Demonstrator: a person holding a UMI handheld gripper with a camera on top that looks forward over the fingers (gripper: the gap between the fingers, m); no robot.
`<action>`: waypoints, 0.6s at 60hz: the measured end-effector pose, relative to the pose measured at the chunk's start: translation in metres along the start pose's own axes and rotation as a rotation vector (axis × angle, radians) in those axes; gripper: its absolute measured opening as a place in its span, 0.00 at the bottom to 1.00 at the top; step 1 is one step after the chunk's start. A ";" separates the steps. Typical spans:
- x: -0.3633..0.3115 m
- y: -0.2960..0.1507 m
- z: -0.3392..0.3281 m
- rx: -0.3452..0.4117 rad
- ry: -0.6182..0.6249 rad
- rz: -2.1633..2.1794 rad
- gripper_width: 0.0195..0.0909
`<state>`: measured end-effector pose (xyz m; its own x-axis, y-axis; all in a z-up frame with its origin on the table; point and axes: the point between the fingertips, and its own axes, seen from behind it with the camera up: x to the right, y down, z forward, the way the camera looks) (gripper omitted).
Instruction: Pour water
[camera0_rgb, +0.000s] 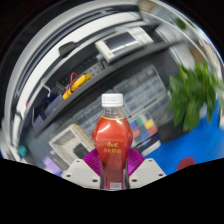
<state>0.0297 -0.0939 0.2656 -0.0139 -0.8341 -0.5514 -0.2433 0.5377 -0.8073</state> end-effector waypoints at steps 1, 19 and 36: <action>0.006 -0.006 0.000 0.009 0.014 -0.053 0.13; 0.147 -0.028 0.012 -0.007 0.275 -0.495 0.13; 0.241 0.018 0.037 -0.059 0.339 -0.524 0.14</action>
<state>0.0583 -0.2814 0.1104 -0.1830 -0.9829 0.0196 -0.3544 0.0474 -0.9339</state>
